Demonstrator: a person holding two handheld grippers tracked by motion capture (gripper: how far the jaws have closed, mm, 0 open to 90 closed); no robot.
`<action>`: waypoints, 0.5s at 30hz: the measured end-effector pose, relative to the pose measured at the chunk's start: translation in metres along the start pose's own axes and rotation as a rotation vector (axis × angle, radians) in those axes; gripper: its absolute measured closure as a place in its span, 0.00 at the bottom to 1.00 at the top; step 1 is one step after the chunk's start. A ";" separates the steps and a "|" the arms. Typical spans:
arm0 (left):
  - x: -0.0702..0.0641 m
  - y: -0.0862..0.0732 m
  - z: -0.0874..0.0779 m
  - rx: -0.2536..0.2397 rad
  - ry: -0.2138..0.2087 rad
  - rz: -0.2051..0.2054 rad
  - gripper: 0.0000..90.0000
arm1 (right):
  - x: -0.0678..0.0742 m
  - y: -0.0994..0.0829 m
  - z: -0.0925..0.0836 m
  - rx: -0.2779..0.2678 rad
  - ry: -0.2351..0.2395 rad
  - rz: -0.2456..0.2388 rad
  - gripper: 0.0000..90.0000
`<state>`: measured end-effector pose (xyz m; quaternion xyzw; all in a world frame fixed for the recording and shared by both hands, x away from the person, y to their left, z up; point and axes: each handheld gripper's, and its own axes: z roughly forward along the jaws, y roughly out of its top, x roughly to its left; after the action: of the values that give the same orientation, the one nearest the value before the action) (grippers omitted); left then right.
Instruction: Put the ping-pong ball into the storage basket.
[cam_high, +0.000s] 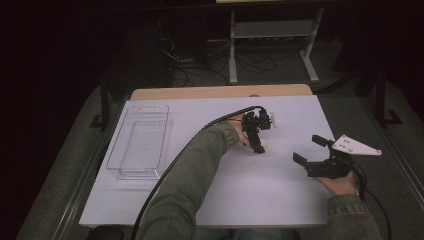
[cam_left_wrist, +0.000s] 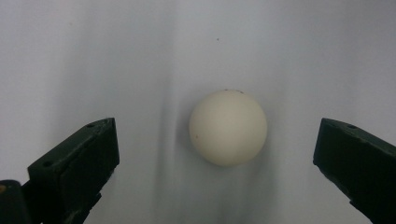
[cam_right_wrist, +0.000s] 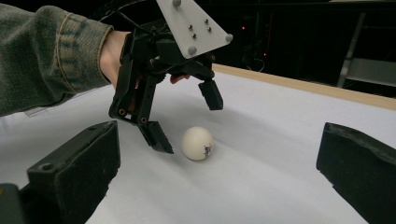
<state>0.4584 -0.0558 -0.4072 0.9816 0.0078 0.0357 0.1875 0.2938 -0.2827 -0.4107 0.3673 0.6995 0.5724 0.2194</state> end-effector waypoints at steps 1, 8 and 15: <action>0.000 -0.001 0.000 -0.004 0.000 -0.001 0.00 | 0.000 0.000 0.000 0.000 0.000 0.000 0.00; -0.001 0.000 0.003 -0.007 0.003 0.009 0.00 | 0.000 0.000 0.000 0.002 0.001 0.000 0.00; -0.003 0.001 0.005 -0.020 -0.006 0.016 0.03 | 0.000 0.000 0.000 -0.001 -0.001 0.001 0.00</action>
<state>0.4559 -0.0590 -0.4113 0.9798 -0.0011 0.0346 0.1971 0.2937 -0.2830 -0.4107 0.3678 0.6989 0.5728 0.2195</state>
